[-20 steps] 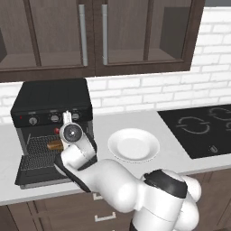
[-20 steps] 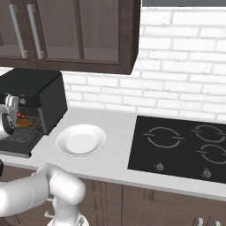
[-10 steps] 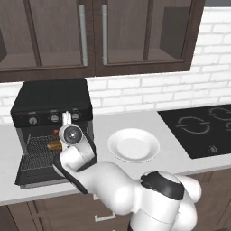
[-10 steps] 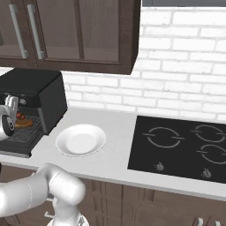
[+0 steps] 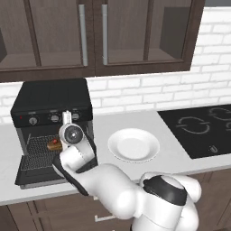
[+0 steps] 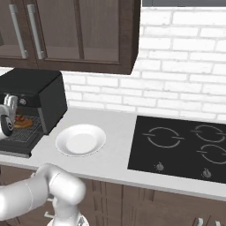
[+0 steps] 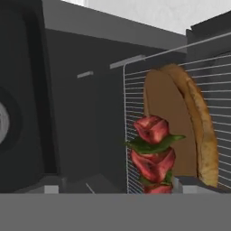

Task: Pick up the kebab skewer and baguette bread, and place them inside the toaster oven. Close the toaster oven door and start by setting the timer.

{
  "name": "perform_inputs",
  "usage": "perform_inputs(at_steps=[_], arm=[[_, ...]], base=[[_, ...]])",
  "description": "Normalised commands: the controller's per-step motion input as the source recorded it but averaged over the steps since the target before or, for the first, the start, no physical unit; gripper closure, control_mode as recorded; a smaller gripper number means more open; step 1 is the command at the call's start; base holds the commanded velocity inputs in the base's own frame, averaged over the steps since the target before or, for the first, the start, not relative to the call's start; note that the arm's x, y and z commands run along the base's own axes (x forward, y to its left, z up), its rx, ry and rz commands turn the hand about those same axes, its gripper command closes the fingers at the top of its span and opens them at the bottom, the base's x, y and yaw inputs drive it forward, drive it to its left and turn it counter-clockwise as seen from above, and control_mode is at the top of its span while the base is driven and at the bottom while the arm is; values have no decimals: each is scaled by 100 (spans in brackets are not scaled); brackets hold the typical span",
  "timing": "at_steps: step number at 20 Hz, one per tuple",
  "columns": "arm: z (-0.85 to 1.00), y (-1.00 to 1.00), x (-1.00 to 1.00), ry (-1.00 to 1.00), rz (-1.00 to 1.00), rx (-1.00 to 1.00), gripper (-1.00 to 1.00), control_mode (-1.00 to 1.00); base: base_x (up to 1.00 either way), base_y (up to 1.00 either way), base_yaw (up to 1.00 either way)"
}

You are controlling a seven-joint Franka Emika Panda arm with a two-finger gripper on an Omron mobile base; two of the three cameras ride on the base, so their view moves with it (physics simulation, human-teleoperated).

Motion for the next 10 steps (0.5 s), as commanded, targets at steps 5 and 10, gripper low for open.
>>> perform_inputs(at_steps=[5,10], arm=[[77,-13,-40,0,0,0,-100,-100],[57,-2,-45,2,0,0,-100,-100]], base=[[0,0,0],[0,0,0]])
